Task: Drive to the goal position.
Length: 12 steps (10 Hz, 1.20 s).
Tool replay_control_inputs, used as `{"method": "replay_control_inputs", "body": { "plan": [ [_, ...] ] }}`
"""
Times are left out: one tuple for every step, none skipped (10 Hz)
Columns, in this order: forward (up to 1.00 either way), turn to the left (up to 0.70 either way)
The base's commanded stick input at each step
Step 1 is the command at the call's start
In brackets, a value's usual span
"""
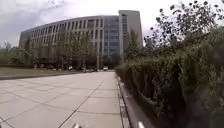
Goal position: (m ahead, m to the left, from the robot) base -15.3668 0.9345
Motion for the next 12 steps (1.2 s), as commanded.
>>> {"method": "replay_control_inputs", "body": {
  "plan": [
    [0.00,0.00],
    [0.00,0.00],
    [0.00,0.00],
    [0.00,0.00],
    [0.00,0.13],
    [0.00,0.41],
    [0.00,0.45],
    [0.00,0.45],
    [0.00,0.45],
    [0.00,0.45],
    [0.00,0.45],
    [0.00,0.45]
  ]
}}
